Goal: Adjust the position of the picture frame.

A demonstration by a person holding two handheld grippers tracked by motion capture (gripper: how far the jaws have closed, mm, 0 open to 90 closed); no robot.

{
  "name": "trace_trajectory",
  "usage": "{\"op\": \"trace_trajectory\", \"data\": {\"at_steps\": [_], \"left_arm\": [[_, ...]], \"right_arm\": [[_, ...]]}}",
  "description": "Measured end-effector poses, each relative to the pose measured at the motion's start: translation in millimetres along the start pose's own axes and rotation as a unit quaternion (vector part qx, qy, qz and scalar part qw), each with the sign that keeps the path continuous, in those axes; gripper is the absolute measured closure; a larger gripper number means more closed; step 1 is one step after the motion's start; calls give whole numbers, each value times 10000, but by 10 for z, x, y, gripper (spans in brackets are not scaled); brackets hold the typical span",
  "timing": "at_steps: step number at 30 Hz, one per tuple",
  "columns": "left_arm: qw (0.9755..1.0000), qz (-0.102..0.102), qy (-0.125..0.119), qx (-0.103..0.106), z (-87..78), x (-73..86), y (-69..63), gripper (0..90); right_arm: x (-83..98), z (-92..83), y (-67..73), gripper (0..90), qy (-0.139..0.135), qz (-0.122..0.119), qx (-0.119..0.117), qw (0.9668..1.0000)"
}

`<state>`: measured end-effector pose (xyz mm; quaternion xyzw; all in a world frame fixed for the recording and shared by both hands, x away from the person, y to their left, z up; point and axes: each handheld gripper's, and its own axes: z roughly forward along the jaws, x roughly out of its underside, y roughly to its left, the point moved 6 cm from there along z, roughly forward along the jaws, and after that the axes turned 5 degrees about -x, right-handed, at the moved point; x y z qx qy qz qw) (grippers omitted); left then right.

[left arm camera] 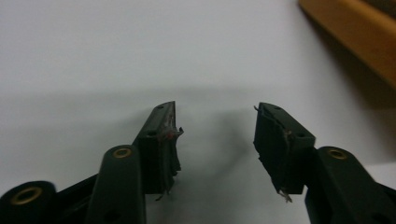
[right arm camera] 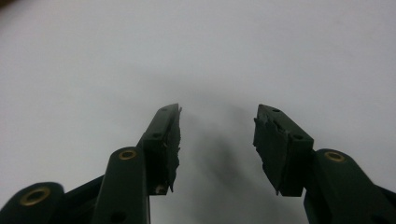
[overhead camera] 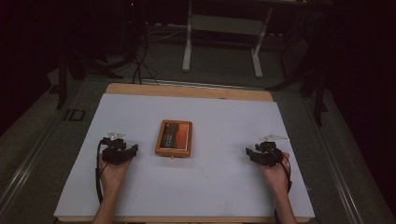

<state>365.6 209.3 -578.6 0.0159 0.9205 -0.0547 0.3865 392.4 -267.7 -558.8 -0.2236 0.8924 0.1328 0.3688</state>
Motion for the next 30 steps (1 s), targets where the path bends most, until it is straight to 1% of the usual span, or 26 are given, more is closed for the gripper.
{"op": "trace_trajectory", "data": {"at_steps": [1,2,3,4,6,7,9,10,11,14,16,18,20,22,25,28,30], "left_arm": [[9998,-29,-3,204,-14,-7,-13,521],[9998,-29,-3,204,-14,-7,-13,529],[9994,3,-20,332,-30,-14,-35,533],[9992,18,-38,386,-39,-17,-48,532],[9991,51,-42,424,-51,-19,-58,530],[9985,70,-52,547,-77,-22,-88,525],[9985,70,-52,547,-77,-22,-88,521],[9979,75,-48,640,-116,-22,-115,521],[9976,82,-47,681,-133,-25,-120,511],[9968,43,-109,795,-176,-48,-143,508],[9964,72,-117,837,-203,-56,-158,507],[9953,49,-126,964,-228,-66,-176,507],[9949,35,-159,991,-254,-86,-179,506],[9944,31,-198,1039,-276,-107,-186,506],[9936,27,-236,1101,-305,-120,-206,504],[9929,45,-227,1164,-320,-132,-225,500],[9927,56,-241,1185,-329,-145,-237,499]], "right_arm": [[4,4,16,511,26,-24,-27,10000],[7,11,32,513,36,-46,-48,10000],[9,16,43,513,51,-84,-56,9999],[10,20,56,513,70,-106,-50,9999],[7,24,68,514,76,-141,-64,9999],[-2,26,99,514,56,-159,-122,9998],[-7,28,118,514,42,-147,-153,9998],[-7,28,118,516,42,-147,-153,9998],[-19,36,175,519,29,-197,-251,9995],[-43,43,250,523,24,-300,-294,9991],[-69,39,305,529,-21,-337,-375,9987],[-97,28,369,538,-55,-385,-441,9983],[-128,24,438,547,-57,-483,-498,9976],[-166,22,508,564,-70,-558,-539,9970],[-238,32,619,597,-148,-627,-706,9954],[-305,74,734,634,-159,-722,-815,9939],[-352,111,816,664,-174,-733,-926,9929]]}}
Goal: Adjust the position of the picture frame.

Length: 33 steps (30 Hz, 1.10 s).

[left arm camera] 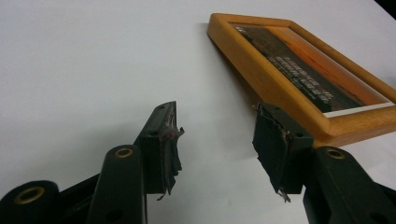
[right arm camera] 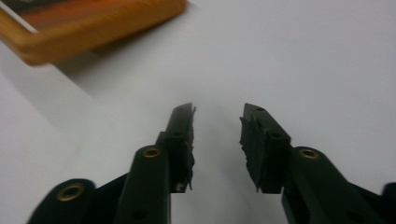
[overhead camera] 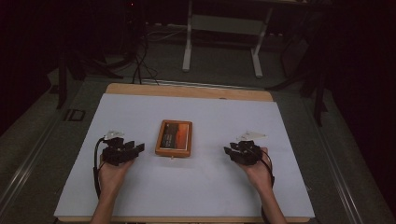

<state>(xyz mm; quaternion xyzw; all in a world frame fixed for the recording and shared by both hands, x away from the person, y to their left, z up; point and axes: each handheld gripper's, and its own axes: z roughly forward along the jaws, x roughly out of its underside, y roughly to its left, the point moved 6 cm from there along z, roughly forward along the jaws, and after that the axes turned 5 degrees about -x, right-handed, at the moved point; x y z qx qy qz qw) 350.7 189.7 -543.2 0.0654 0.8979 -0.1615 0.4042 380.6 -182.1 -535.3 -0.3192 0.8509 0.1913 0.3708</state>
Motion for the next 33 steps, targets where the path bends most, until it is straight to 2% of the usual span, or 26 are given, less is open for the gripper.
{"op": "trace_trajectory", "data": {"at_steps": [4,6,8,11,14,19,21,22,28,33], "left_arm": [[10000,34,-4,61,-13,-19,-29,496],[9999,51,6,87,-15,-21,-40,495],[9999,55,18,84,-13,-22,-44,495],[9999,53,34,117,-12,-23,-46,495],[9994,-95,33,328,-21,-37,-68,495],[9990,-63,27,438,-28,-65,-129,495],[9986,-94,46,519,-29,-67,-146,494],[9978,-157,43,645,-36,-78,-175,494],[9976,-63,90,679,-33,-103,-260,492],[9975,-70,133,692,-6,-89,-298,483]], "right_arm": [[-91,83,108,717,-43,-70,-136,9999],[-168,172,234,844,-42,-214,-262,9994],[-209,233,308,900,-35,-297,-314,9991],[-258,317,405,900,-39,-387,-426,9983],[-298,400,495,900,-31,-443,-523,9976],[-396,483,638,900,-139,-451,-687,9965],[-418,493,665,900,-160,-456,-709,9963],[-446,504,695,900,-190,-486,-746,9958],[-528,567,852,900,-242,-580,-926,9937],[-537,617,927,900,-217,-655,-992,9927]]}}
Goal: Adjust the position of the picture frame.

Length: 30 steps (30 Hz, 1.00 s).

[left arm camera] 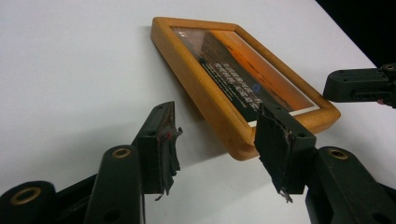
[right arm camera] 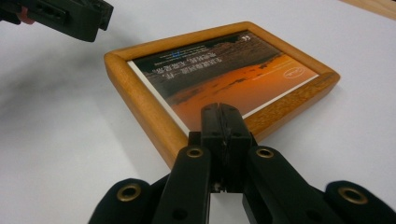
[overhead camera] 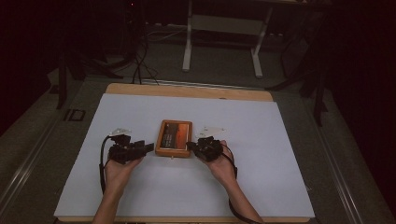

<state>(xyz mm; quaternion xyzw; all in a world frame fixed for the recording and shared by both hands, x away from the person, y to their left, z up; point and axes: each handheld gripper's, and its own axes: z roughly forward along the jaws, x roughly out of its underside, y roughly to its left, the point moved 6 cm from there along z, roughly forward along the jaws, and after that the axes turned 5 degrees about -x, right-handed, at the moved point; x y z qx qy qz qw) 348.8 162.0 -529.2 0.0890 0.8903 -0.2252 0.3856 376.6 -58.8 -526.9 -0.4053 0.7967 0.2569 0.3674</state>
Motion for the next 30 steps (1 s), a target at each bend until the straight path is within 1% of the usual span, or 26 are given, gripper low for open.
{"op": "trace_trajectory", "data": {"at_steps": [2,6,8,9,11,15,23,24,26,28,30], "left_arm": [[10000,9,18,-16,12,6,-5,476],[10000,9,71,31,45,20,-47,463],[9999,11,110,124,66,25,-89,449],[9999,52,120,108,78,27,-106,442],[9998,59,172,85,109,37,-136,424],[9995,-28,253,167,184,66,-183,401],[9978,-188,309,563,285,61,-300,407],[9976,-207,311,584,301,60,-319,411],[9978,-180,301,562,316,52,-339,392],[9976,-259,280,574,324,40,-349,400],[9975,-281,274,579,327,37,-351,406]], "right_arm": [[2,9,6,900,-18,19,-26,10000],[5,16,15,900,-30,34,-74,10000],[11,20,23,900,-16,-4,-85,10000],[16,24,30,900,-5,-8,-100,9999],[30,32,39,900,5,-18,-116,9999],[60,32,34,900,-1,16,-105,9999],[146,15,18,900,-10,78,-90,9999],[158,13,16,900,-10,94,-90,9999],[183,9,7,900,12,88,-79,9999],[209,9,0,900,34,88,-88,9999],[220,8,0,900,51,108,-93,9999]]}}
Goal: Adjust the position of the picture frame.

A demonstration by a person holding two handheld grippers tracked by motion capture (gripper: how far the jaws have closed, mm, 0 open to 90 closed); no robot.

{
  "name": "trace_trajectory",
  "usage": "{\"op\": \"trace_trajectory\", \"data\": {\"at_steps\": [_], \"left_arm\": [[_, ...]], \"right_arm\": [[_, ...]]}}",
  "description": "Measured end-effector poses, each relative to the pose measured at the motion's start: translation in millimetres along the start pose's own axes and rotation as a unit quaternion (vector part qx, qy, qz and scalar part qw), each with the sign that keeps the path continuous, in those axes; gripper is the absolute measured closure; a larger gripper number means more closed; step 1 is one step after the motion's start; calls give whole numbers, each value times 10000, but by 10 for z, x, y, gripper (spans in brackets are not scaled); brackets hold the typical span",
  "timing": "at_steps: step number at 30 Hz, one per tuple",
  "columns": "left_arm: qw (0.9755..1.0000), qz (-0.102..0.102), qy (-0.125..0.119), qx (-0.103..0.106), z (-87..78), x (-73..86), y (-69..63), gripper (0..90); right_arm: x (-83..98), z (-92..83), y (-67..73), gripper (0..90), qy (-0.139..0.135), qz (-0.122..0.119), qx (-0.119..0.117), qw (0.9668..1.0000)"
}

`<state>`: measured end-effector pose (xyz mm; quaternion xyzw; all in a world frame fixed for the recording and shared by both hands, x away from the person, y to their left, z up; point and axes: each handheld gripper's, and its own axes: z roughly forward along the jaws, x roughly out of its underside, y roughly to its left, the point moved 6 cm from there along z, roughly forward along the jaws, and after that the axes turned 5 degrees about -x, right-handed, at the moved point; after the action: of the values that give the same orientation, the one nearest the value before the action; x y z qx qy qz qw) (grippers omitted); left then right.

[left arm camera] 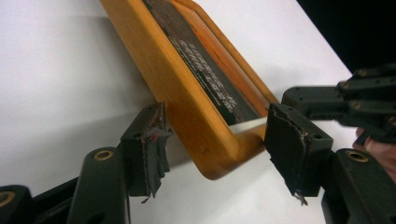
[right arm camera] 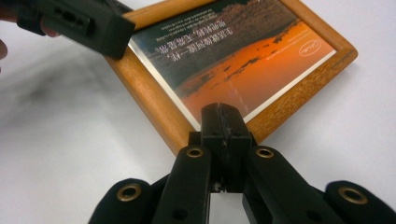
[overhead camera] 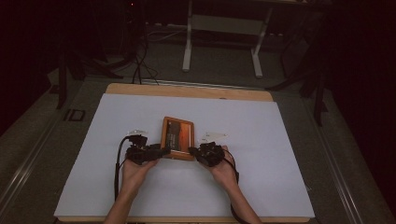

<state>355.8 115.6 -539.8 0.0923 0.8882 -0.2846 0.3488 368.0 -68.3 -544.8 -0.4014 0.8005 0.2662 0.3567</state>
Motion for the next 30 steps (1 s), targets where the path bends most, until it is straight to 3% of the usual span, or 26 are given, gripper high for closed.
{"op": "trace_trajectory", "data": {"at_steps": [5,9,12,21,24,25,30], "left_arm": [[9995,-170,113,225,72,7,-39,419],[9996,27,182,191,118,8,-110,438],[9993,103,235,285,150,18,-155,476],[9995,124,256,158,158,21,-183,521],[9993,290,236,12,149,24,-196,563],[9991,373,167,76,135,17,-216,576],[9971,748,92,-46,106,-17,-338,610]], "right_arm": [[55,21,-16,900,53,-7,22,10000],[96,24,-23,900,108,-6,12,9999],[130,31,-18,900,182,-65,3,9998],[119,-71,-39,884,120,-153,6,9998],[68,-160,-62,874,49,-204,57,9998],[47,-189,-66,870,11,-219,73,9997],[-52,-364,-76,851,-126,-342,160,9992]]}}
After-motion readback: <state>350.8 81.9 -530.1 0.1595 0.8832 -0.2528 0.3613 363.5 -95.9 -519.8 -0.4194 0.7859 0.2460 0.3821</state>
